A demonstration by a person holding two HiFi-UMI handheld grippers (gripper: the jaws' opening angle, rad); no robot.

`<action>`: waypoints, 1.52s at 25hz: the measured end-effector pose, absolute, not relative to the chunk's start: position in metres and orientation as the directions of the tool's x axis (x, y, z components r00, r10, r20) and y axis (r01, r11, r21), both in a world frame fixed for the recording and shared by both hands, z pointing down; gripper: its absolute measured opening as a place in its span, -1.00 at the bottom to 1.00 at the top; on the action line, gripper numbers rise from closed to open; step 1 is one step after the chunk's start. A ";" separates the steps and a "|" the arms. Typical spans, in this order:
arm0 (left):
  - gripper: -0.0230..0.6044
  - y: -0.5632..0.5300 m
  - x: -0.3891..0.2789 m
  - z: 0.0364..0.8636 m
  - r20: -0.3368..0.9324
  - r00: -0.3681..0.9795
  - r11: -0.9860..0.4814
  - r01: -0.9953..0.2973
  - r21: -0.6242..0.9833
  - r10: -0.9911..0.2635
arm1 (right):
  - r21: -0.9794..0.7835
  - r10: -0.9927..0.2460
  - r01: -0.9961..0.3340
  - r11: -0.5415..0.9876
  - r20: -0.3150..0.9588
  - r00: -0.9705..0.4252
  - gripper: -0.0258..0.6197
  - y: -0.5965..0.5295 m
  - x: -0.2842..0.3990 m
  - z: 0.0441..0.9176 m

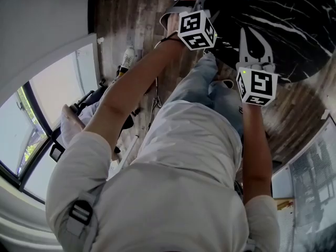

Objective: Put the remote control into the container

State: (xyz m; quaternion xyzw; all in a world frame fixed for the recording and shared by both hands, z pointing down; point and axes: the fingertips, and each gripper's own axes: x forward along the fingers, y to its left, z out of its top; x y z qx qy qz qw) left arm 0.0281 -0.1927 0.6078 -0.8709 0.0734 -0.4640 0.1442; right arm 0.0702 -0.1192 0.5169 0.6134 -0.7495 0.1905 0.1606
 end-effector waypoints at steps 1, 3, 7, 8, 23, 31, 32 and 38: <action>-0.58 -0.190 0.027 0.600 0.774 0.574 -0.947 -0.008 -0.320 -0.267 | -0.082 -0.859 -0.981 0.177 0.474 -0.195 -0.89 -0.118 0.070 0.513; -0.58 -0.182 0.024 0.583 0.745 0.606 -0.945 -0.033 -0.325 -0.277 | -0.071 -0.862 -0.981 0.180 0.469 -0.192 -0.89 -0.114 0.071 0.504; -0.59 -0.161 0.022 0.537 0.667 0.684 -0.947 -0.115 -0.301 -0.295 | -0.061 -0.877 -0.981 0.186 0.440 -0.193 -0.89 -0.108 0.072 0.479; -0.59 -0.156 0.022 0.523 0.644 0.703 -0.947 -0.140 -0.289 -0.301 | -0.060 -0.881 -0.980 0.189 0.430 -0.196 -0.89 -0.106 0.072 0.472; -0.59 -0.083 0.005 0.347 0.309 0.870 -0.922 -0.380 -0.072 -0.383 | -0.055 -0.934 -0.966 0.251 0.248 -0.257 -0.89 -0.071 0.052 0.338; -0.76 -0.070 -0.009 0.295 0.186 0.887 -0.904 -0.426 -0.016 -0.422 | -0.024 -0.935 -0.952 0.305 0.183 -0.305 -0.89 -0.064 0.032 0.294; -0.83 -0.067 -0.008 0.293 0.180 0.889 -0.905 -0.426 -0.014 -0.421 | -0.030 -0.934 -0.951 0.308 0.180 -0.308 -0.89 -0.063 0.030 0.293; -0.91 -0.067 -0.007 0.283 0.136 0.895 -0.905 -0.425 -0.024 -0.424 | 0.003 -0.928 -0.940 0.342 0.156 -0.338 -0.89 -0.064 0.023 0.281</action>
